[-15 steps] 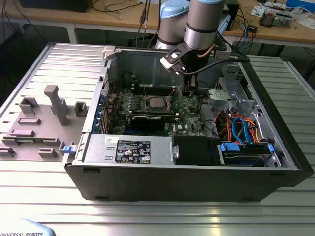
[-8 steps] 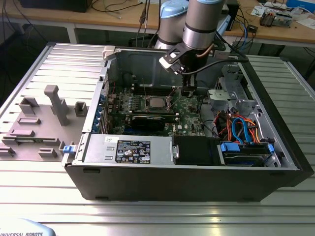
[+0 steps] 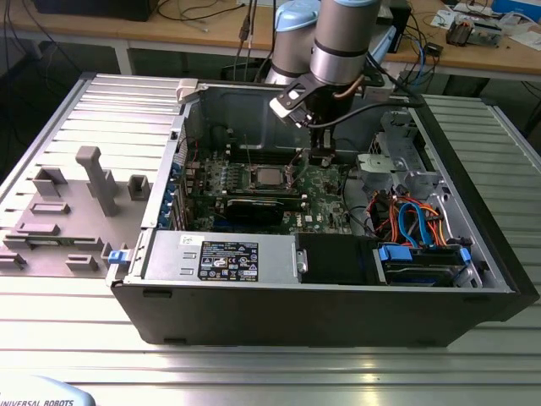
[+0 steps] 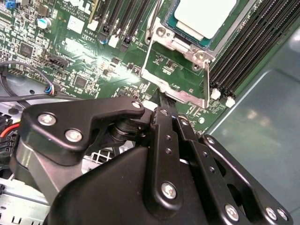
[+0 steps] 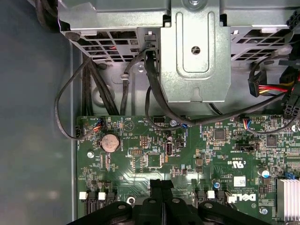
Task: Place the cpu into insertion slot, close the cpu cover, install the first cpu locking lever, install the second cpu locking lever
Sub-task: 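Close the cpu cover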
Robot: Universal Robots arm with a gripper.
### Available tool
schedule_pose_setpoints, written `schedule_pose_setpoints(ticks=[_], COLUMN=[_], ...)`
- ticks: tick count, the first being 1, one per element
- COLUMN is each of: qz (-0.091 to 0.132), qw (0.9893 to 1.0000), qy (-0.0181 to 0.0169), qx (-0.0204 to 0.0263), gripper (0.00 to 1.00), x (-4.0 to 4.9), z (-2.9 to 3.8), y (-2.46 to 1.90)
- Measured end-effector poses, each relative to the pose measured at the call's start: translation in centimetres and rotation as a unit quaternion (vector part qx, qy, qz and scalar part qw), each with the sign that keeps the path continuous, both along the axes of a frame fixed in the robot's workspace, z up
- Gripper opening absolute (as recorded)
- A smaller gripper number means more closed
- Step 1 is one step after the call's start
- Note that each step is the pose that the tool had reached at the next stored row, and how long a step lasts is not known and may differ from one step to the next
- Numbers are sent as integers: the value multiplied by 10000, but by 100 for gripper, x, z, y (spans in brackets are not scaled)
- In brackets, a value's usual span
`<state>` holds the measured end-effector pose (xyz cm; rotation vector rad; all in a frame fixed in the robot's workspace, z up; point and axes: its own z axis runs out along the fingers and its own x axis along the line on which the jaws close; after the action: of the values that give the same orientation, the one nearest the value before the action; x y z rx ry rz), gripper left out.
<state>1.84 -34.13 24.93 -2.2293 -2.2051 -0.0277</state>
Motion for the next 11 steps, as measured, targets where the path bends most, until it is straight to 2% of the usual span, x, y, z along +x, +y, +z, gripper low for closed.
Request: schedule_pose_setpoints(ticks=[11], qz=[0], qw=[10000], qy=[0], qx=[0], gripper=[11], x=[-73], z=[0], y=[0])
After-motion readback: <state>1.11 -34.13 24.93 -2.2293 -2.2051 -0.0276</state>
